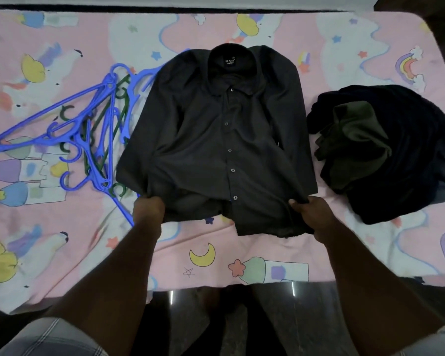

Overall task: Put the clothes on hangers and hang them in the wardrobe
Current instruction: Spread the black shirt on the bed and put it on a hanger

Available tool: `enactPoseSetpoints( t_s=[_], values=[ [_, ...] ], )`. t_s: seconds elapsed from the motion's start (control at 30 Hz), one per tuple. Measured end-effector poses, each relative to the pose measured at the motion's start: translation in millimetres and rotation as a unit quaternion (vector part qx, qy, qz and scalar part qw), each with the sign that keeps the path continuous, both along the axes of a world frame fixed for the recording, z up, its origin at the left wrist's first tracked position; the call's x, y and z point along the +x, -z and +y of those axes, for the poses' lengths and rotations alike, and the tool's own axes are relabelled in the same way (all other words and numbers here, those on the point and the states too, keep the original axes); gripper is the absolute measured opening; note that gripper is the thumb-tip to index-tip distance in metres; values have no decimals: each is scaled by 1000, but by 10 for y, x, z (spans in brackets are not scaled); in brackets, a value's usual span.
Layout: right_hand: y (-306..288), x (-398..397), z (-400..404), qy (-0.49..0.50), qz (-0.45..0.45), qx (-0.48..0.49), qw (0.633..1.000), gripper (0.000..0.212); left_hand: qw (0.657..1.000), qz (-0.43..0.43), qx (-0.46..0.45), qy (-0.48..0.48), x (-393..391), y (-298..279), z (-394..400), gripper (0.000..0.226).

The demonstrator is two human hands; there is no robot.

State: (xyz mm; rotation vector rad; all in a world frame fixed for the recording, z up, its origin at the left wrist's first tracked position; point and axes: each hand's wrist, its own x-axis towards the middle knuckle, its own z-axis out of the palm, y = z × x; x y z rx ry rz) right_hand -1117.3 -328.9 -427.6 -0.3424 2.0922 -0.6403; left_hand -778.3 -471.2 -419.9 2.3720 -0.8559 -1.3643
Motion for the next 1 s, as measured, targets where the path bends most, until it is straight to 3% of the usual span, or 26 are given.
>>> enactPoseSetpoints(
  t_s=[0.1, 0.17, 0.23, 0.3, 0.43, 0.5, 0.57, 0.63, 0.7, 0.8, 0.93, 1.0],
  values=[
    [-365, -7, -20, 44, 14, -56, 997, 28, 989, 81, -57, -105, 105, -375, -24, 39],
    [-638, 3, -46, 137, -64, -111, 982, 12, 973, 110, -121, -162, 181, -606, -15, 41],
    [-853, 40, -44, 192, -113, -134, 966, 5, 972, 104, -142, -153, 236, -814, 14, 41],
    [-1021, 74, -10, 173, -87, -116, 974, 10, 983, 78, -133, -95, 276, -971, 31, 45],
    [-1370, 118, -61, 169, -94, -165, 967, 10, 980, 113, -117, -117, 329, -1233, -2, 37],
    [-1514, 89, -76, 143, -68, -157, 975, 15, 974, 175, -79, -123, 362, -1255, -21, 54],
    [-1636, 81, -85, 139, -102, -183, 968, 14, 973, 194, -70, -100, 386, -1193, -59, 64],
    [-1714, 92, -94, 156, -133, -204, 957, 12, 973, 194, -86, -87, 339, -1357, -47, 42],
    [-1719, 82, -78, 133, -93, -172, 972, 15, 974, 192, -86, -83, 316, -1433, -61, 26],
    [-1673, 121, -76, 112, -103, -186, 971, 15, 961, 234, -84, -124, 347, -1431, -90, 36],
    [-1629, 114, 14, 81, -58, -174, 980, 14, 955, 226, -82, -174, 356, -1522, 11, 27],
    [-1591, 106, 62, 108, -113, -201, 967, 22, 940, 269, -85, -193, 436, -1447, 62, 27]
  ],
)
